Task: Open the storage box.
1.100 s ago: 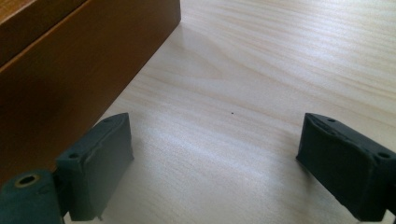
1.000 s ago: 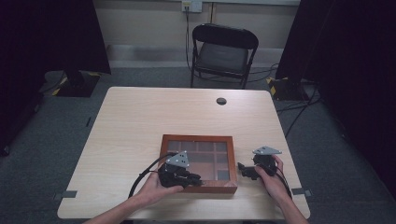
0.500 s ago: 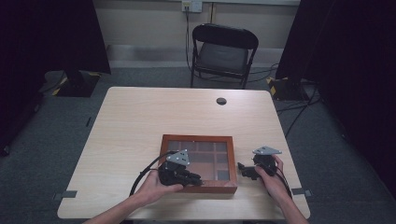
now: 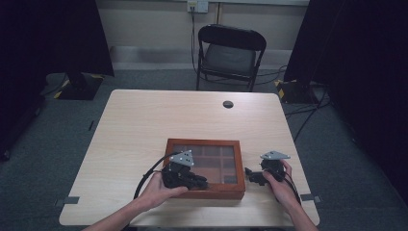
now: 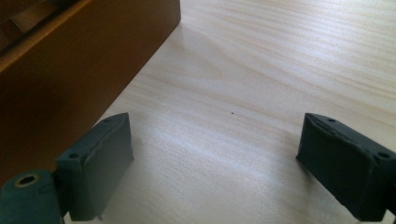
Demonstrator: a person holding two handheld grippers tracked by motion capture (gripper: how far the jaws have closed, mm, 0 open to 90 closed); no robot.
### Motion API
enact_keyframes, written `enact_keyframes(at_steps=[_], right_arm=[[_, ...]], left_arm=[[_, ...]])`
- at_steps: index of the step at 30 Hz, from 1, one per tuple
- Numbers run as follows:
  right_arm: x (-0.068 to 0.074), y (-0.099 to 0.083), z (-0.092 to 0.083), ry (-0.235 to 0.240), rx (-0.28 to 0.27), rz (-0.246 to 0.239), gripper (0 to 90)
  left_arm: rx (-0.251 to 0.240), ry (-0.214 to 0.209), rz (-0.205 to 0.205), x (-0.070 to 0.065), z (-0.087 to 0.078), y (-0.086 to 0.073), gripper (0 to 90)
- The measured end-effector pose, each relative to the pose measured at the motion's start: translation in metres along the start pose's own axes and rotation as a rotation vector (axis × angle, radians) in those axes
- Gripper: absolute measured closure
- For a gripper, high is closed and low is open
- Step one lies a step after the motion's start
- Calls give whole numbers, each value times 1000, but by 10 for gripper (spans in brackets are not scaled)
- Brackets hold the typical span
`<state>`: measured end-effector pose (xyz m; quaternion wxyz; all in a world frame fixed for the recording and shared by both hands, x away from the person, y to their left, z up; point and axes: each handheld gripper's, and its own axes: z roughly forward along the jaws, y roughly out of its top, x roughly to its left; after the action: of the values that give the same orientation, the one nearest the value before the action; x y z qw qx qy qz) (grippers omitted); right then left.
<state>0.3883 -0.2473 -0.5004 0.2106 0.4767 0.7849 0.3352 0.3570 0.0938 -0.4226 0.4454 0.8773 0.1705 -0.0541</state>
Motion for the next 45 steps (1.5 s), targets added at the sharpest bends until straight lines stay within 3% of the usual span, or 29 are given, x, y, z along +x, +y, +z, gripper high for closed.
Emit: enact_keyframes(at_steps=[16,24,32,41,45], right_arm=[[0,0,0,0,1,0,94],[0,0,0,0,1,0,94],[0,0,0,0,1,0,94],[0,0,0,0,0,0,94],[0,0,0,0,0,0,94]], left_arm=[[-17,13,23,-2,-10,12,813],[-11,-3,-5,1,-15,18,812],[-7,-2,-4,1,-19,24,812],[-19,0,-7,2,-26,32,810],[-49,-1,-19,4,-33,36,809]])
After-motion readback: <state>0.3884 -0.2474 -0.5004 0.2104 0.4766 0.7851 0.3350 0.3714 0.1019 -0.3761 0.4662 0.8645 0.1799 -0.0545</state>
